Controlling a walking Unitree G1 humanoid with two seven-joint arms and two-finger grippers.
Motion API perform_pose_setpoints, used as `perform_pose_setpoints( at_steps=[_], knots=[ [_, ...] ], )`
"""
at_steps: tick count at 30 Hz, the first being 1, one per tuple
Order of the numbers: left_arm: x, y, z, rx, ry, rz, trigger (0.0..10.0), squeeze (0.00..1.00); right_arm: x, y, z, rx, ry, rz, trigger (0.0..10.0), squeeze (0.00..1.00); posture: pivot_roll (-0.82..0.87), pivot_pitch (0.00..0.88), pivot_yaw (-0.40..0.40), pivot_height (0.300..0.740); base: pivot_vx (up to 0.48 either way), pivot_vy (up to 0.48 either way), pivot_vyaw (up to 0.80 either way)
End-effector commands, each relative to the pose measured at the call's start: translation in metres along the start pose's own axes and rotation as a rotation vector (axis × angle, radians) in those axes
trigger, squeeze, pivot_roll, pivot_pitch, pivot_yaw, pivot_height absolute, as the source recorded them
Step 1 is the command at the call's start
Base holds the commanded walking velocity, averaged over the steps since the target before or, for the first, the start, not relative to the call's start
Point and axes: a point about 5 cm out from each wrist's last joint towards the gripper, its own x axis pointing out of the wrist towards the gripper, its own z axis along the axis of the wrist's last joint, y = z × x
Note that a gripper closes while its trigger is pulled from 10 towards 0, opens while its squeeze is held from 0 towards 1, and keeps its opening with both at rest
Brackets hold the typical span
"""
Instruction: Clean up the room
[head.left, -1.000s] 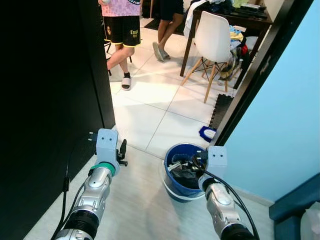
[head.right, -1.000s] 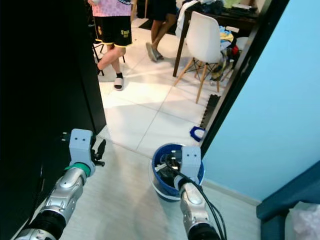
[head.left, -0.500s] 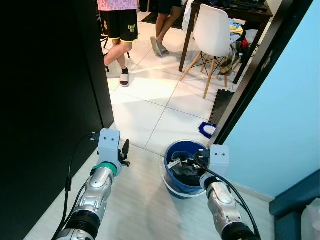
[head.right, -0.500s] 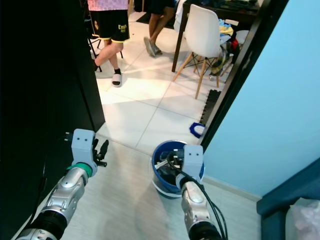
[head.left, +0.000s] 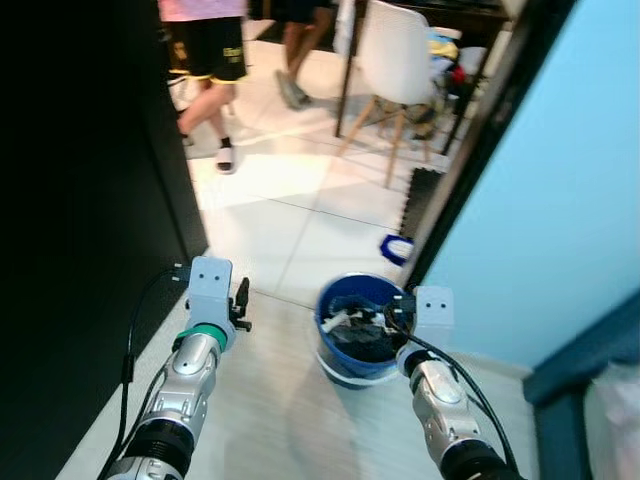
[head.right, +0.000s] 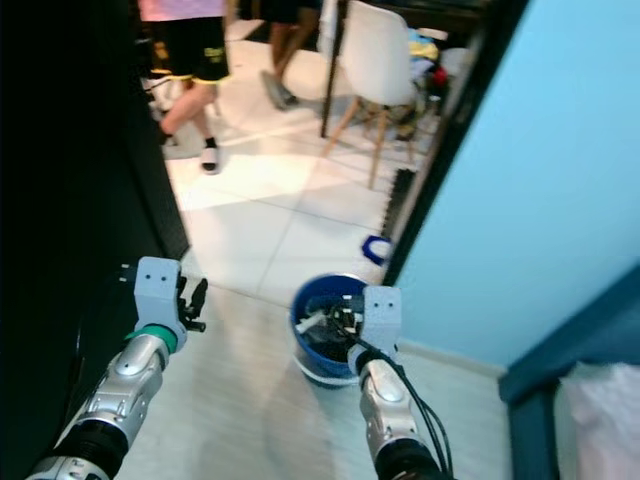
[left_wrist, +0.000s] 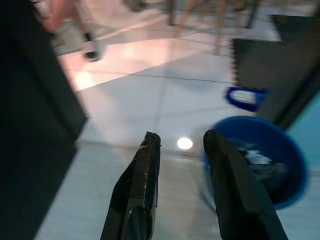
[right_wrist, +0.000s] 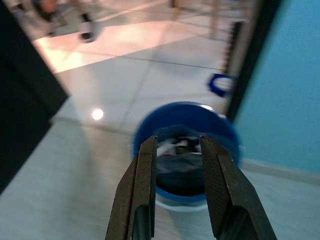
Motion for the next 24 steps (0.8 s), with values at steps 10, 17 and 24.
perform_pose_setpoints(
  at_steps=[10,17,24],
  knots=[
    [-0.001,0.0,-0.006,0.014,0.032,0.012,10.0,0.0,-0.004,-0.005,-0.011,0.002,0.049,-0.033,10.0,0.0,0.02,0.0,0.07,0.74,0.0,0.0,-0.8],
    [-0.002,0.003,-0.01,0.04,0.061,0.04,10.0,0.0,-0.005,-0.009,-0.014,-0.002,0.074,-0.066,10.0,0.0,0.02,0.0,0.074,0.74,0.0,0.0,-0.8],
    [-0.007,0.009,-0.021,0.082,0.112,0.066,10.0,0.0,-0.009,-0.017,-0.021,0.006,0.095,-0.114,10.0,0.0,0.02,0.0,0.089,0.74,0.0,0.0,-0.8]
  ],
)
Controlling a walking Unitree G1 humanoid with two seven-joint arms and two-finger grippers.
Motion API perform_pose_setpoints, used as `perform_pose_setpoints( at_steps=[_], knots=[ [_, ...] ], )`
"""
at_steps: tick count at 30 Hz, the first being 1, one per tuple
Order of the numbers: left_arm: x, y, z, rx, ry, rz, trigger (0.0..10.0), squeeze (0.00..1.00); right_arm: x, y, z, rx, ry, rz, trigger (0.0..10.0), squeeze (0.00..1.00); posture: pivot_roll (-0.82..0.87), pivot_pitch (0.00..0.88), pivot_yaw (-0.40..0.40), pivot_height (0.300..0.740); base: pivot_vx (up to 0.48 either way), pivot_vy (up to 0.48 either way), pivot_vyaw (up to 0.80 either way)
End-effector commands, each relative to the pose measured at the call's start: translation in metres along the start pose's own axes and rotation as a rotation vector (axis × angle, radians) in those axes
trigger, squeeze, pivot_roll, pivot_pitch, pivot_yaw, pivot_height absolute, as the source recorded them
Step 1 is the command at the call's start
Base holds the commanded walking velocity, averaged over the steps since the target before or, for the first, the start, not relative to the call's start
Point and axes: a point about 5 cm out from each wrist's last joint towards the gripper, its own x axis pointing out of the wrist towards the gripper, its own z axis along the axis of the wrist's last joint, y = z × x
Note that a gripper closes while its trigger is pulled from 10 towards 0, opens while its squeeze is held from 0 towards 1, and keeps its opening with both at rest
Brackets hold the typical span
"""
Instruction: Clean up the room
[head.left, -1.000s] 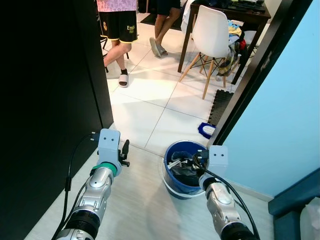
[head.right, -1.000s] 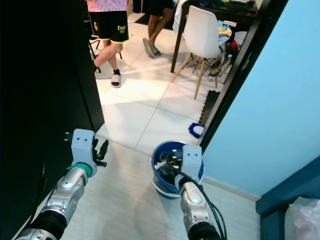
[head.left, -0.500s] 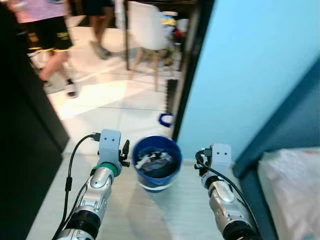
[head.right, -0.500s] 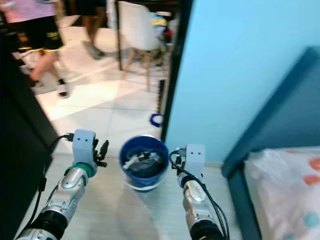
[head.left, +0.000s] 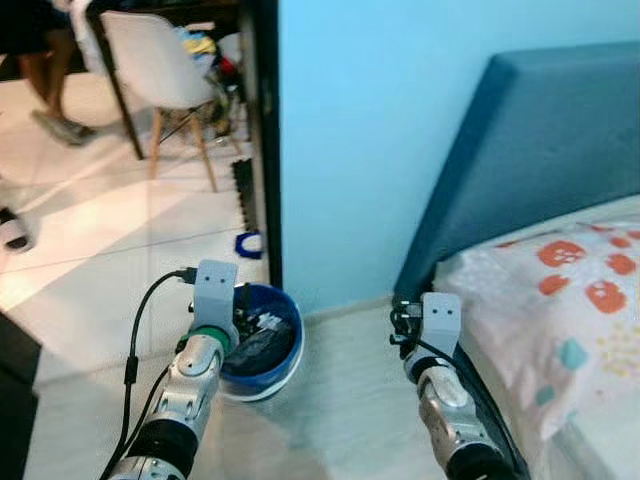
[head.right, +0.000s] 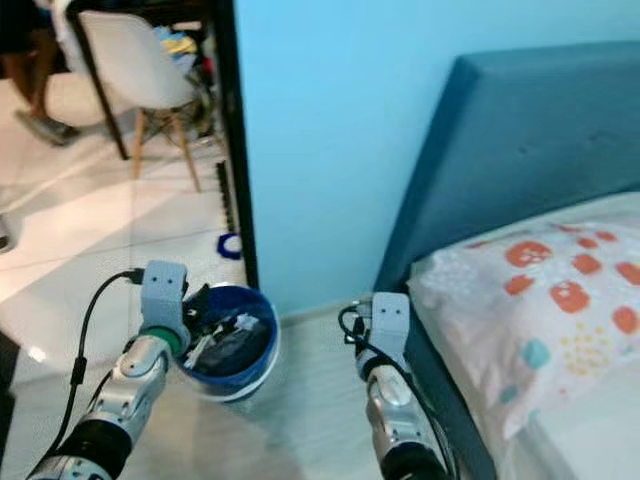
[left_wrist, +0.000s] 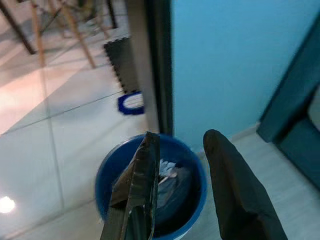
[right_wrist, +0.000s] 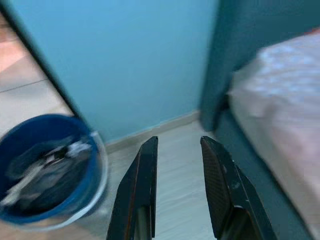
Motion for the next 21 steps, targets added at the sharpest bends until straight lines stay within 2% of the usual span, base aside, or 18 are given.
perform_pose_setpoints(
  at_steps=[1,4,8,13,16,21],
  knots=[
    [-0.008,0.008,-0.021,0.031,0.083,0.019,10.0,0.0,-0.006,-0.005,-0.013,0.035,0.042,-0.036,10.0,0.0,0.02,0.0,0.092,0.74,0.0,0.0,-0.8],
    [-0.011,0.01,-0.031,0.031,0.119,0.004,10.0,0.0,-0.008,-0.009,-0.017,0.052,0.045,-0.054,10.0,0.0,0.02,0.0,0.093,0.74,0.0,0.0,-0.8],
    [-0.016,0.013,-0.04,0.093,0.151,-0.02,10.0,0.0,-0.012,-0.017,-0.02,0.016,0.04,-0.083,10.0,0.0,0.01,0.0,0.093,0.74,0.0,0.0,-0.8],
    [-0.013,0.017,-0.034,0.055,0.132,0.022,10.0,0.0,-0.014,-0.025,-0.023,0.041,0.048,-0.11,10.0,0.0,0.02,0.0,0.093,0.74,0.0,0.0,-0.8],
    [-0.01,0.007,-0.029,0.048,0.118,-0.002,10.0,0.0,-0.015,-0.03,-0.026,0.044,0.063,-0.168,10.0,0.0,0.02,0.0,0.1,0.74,0.0,0.0,-0.8],
    [-0.01,0.0,-0.028,0.045,0.109,-0.02,10.0,0.0,-0.016,-0.03,-0.029,0.067,0.085,-0.161,10.0,0.0,0.02,0.0,0.102,0.74,0.0,0.0,-0.8]
  ],
)
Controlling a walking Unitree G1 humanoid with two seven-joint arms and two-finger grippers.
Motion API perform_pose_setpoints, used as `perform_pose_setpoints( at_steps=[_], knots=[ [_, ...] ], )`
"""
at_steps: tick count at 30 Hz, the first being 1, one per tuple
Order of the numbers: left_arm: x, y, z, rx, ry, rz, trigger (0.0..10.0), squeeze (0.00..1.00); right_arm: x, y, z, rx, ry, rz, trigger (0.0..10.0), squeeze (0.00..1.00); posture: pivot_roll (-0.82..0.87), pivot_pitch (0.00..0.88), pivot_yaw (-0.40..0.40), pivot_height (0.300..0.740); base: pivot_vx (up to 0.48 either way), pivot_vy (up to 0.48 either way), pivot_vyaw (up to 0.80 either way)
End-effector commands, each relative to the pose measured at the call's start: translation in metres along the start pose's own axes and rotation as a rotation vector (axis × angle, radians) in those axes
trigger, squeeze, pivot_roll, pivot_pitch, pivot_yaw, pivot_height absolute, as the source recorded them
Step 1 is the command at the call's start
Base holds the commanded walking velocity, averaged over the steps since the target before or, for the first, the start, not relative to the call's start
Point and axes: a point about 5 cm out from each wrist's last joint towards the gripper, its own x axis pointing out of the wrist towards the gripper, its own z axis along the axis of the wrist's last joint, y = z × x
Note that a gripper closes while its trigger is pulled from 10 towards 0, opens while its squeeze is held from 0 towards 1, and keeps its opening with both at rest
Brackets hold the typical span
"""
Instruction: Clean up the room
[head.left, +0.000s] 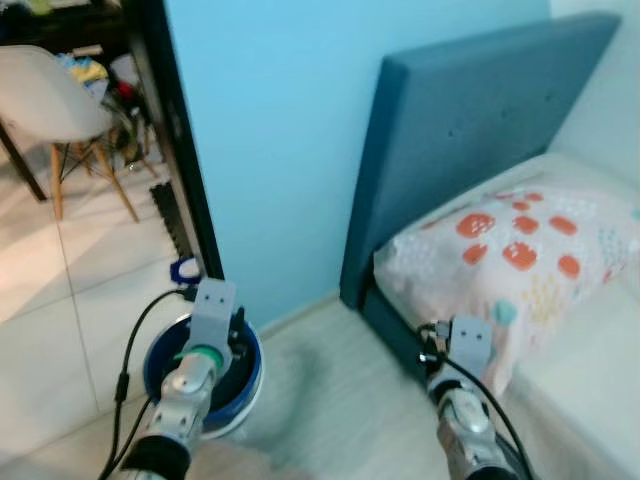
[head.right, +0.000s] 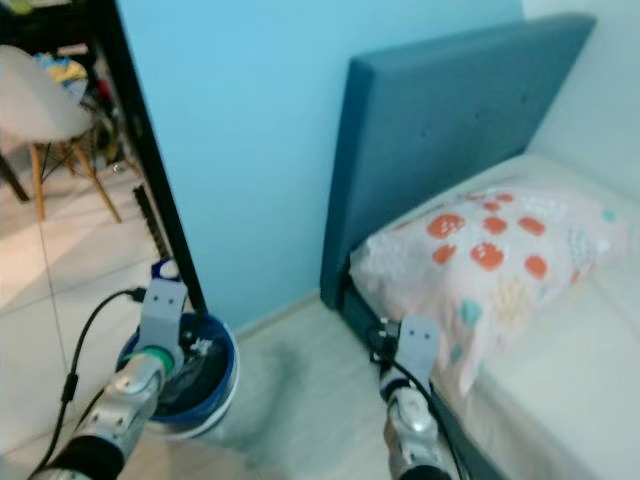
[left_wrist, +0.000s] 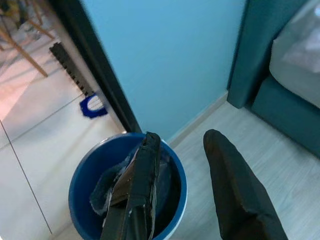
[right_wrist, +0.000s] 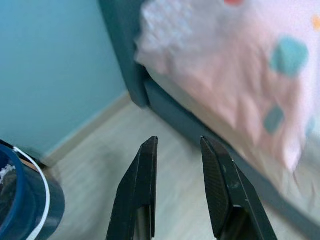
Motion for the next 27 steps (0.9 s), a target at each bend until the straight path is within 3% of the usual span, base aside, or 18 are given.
perform_pose_setpoints(
  at_steps=[1,12,18,27],
  knots=[
    [-0.001,-0.005,-0.003,0.003,0.011,-0.014,10.0,0.0,-0.002,-0.004,-0.006,0.019,0.031,-0.007,10.0,0.0,0.02,0.0,0.102,0.74,0.0,0.0,-0.8],
    [-0.004,-0.008,-0.004,0.018,0.003,-0.042,10.0,0.0,-0.008,-0.005,-0.017,-0.004,0.06,-0.026,10.0,0.0,0.01,0.0,0.115,0.74,0.0,0.0,-0.8],
    [-0.004,-0.005,-0.007,0.004,0.012,-0.021,10.0,0.0,-0.007,0.004,-0.014,-0.031,0.038,0.034,10.0,0.0,0.01,0.0,0.12,0.74,0.0,0.0,-0.8],
    [-0.003,-0.005,-0.002,-0.03,-0.007,-0.015,10.0,0.0,-0.008,-0.005,-0.017,-0.02,0.064,-0.03,10.0,0.0,0.0,0.0,0.119,0.74,0.0,0.0,-0.8]
  ],
)
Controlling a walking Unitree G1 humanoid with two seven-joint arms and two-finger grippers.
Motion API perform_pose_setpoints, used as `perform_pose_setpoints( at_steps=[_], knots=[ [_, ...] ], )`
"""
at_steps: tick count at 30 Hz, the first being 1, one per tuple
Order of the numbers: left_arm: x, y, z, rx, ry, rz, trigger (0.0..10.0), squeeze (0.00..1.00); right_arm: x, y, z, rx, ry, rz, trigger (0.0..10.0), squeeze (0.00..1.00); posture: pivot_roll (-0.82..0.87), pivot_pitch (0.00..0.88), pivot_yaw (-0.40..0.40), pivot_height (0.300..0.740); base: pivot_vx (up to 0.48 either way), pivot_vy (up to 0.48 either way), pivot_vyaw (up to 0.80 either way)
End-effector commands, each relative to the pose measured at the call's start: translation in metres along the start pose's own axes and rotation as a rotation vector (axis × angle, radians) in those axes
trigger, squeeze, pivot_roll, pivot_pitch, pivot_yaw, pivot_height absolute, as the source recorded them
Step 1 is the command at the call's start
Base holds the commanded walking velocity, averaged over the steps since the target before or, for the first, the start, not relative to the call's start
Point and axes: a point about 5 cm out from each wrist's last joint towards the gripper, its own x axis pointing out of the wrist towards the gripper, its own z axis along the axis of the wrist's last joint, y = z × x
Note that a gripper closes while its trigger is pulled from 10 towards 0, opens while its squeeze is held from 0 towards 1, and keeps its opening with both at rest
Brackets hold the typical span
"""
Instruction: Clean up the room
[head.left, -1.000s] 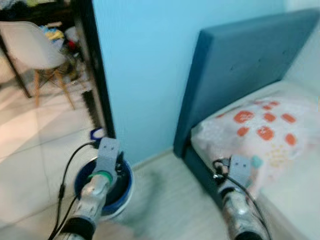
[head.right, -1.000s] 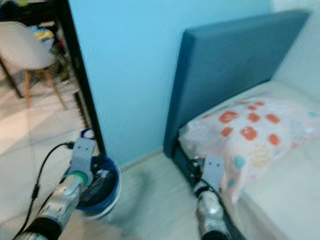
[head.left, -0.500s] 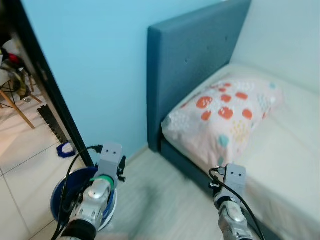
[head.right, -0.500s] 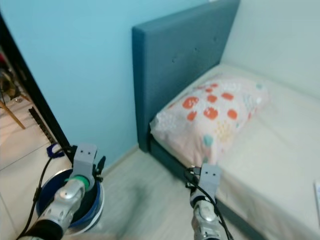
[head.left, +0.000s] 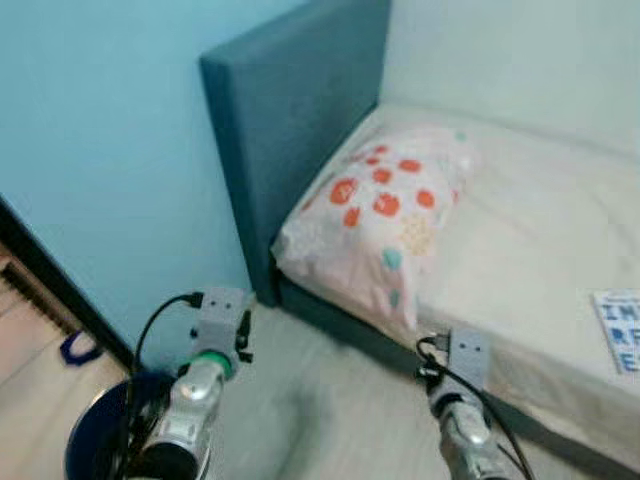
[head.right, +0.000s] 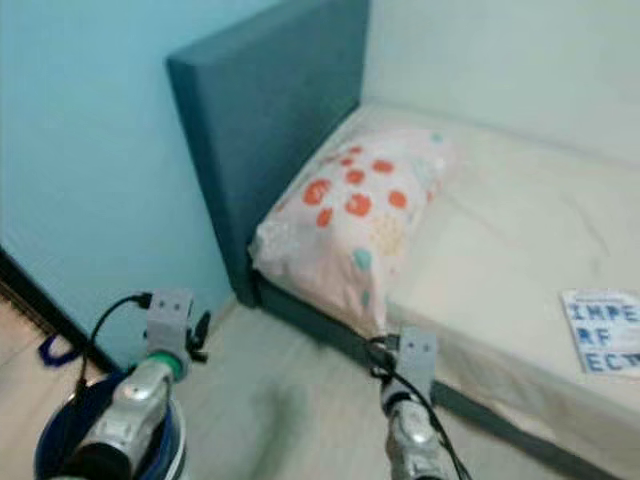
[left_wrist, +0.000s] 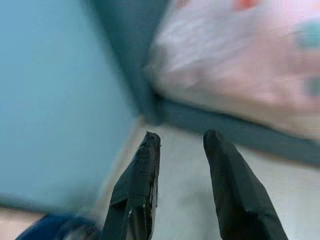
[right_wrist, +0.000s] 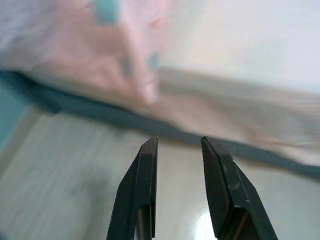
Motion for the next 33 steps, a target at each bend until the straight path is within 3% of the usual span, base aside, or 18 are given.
perform_pose_setpoints(
  at_steps=[1,23,33],
  knots=[
    [-0.0033,0.0086,-0.0064,-0.01,0.017,0.022,10.0,0.0,-0.0024,0.0032,-0.0055,0.004,0.022,0.003,10.0,0.0,0.0,0.0,0.119,0.74,0.0,0.0,-0.8],
    [-0.0027,0.0075,-0.0014,0.009,-0.006,0.01,10.0,0.0,-0.0012,-0.0021,-0.0056,-0.006,0.035,-0.038,10.0,0.0,0.0,0.0,0.121,0.74,0.0,0.0,-0.8],
    [-0.0017,0.0071,0.0005,0.001,-0.009,0.004,10.0,0.0,-0.0001,0.0031,-0.0013,-0.01,0.015,-0.013,10.0,0.0,0.0,0.0,0.12,0.74,0.0,0.0,-0.8]
  ],
)
